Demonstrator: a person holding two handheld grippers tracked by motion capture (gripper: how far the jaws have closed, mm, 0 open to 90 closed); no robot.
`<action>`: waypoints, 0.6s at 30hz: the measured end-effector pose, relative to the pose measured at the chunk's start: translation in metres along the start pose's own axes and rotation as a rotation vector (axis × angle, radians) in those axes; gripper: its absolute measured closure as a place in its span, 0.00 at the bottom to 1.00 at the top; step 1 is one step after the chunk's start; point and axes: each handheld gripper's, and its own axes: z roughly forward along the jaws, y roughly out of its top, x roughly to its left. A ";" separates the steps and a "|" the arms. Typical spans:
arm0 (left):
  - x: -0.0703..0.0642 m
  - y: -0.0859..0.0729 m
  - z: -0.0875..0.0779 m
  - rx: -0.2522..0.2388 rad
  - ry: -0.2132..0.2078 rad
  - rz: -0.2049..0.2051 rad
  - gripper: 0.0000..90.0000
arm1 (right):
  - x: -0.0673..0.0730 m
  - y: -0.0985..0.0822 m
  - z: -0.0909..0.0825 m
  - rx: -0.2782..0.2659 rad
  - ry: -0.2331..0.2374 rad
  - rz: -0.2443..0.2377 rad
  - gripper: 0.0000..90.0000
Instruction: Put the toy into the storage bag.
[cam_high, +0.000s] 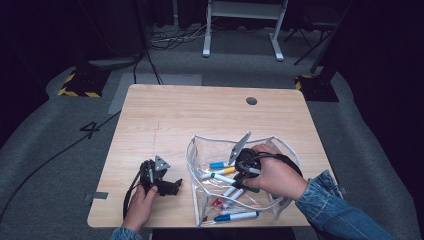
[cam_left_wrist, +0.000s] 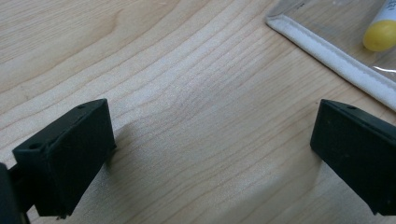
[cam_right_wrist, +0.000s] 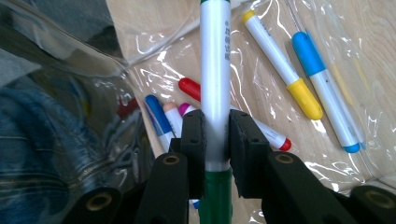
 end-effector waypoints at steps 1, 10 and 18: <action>0.000 0.000 0.000 -0.001 0.002 0.002 0.00 | 0.000 0.000 0.003 0.009 -0.003 -0.009 0.86; 0.000 0.000 0.000 0.001 -0.001 -0.001 0.00 | -0.003 -0.003 0.019 0.072 -0.008 -0.076 0.86; 0.000 0.000 0.000 0.001 -0.002 -0.005 0.00 | -0.002 -0.004 0.026 0.088 -0.001 -0.109 0.79</action>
